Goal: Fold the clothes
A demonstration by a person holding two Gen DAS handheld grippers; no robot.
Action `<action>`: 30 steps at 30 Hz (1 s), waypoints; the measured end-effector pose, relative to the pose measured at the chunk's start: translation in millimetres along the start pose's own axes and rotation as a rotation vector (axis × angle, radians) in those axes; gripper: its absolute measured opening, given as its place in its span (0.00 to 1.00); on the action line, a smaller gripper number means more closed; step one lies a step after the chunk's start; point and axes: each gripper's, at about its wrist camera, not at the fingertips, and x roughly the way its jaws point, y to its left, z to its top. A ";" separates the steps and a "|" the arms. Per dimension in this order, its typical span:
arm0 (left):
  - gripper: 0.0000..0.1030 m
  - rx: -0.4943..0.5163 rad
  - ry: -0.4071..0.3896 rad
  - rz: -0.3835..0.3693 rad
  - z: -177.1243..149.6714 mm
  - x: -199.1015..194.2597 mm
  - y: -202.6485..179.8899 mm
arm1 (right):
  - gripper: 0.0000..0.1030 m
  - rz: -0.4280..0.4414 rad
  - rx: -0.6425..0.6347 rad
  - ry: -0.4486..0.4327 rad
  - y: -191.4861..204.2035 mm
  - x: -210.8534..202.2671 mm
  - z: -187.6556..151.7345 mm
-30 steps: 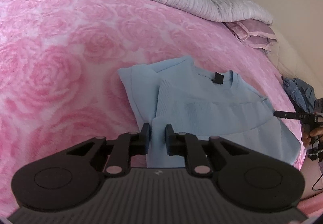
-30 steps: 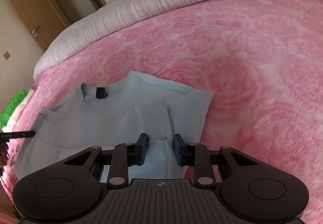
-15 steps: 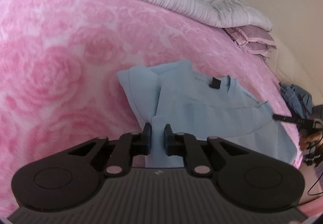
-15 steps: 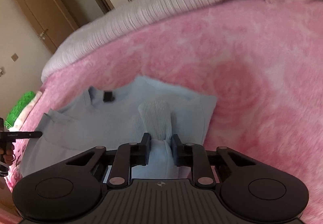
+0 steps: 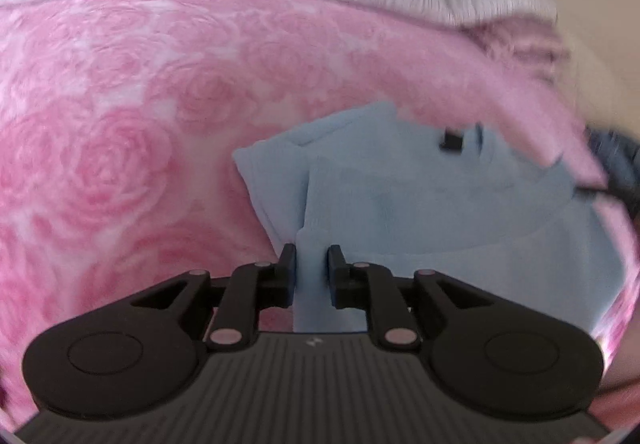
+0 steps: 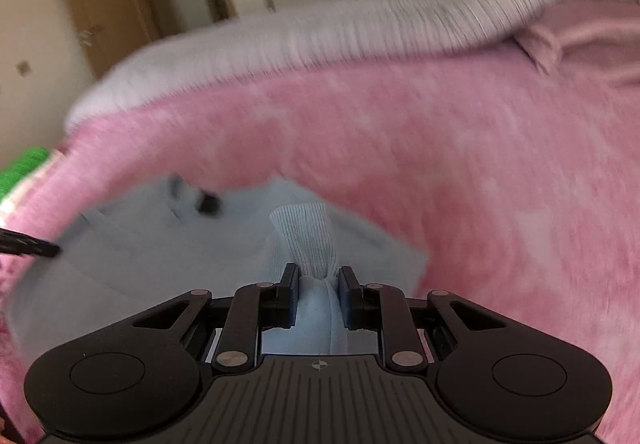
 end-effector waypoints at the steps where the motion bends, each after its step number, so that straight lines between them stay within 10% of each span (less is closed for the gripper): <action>1: 0.11 -0.004 -0.019 -0.007 -1.6 -7.4 -0.2 | 0.19 -0.003 0.014 0.005 -1.6 2.2 -4.9; 16: 0.09 0.072 -0.017 0.001 7.0 8.1 -5.6 | 0.22 0.016 0.155 0.014 -17.7 8.1 -11.3; 25: 0.08 0.043 -0.236 -0.020 22.5 -35.8 -12.5 | 0.18 -0.007 -0.017 -0.189 7.3 -39.7 9.1; 30: 0.08 0.042 -0.218 0.025 49.7 0.3 -13.1 | 0.18 -0.068 -0.037 -0.172 7.1 -12.5 25.4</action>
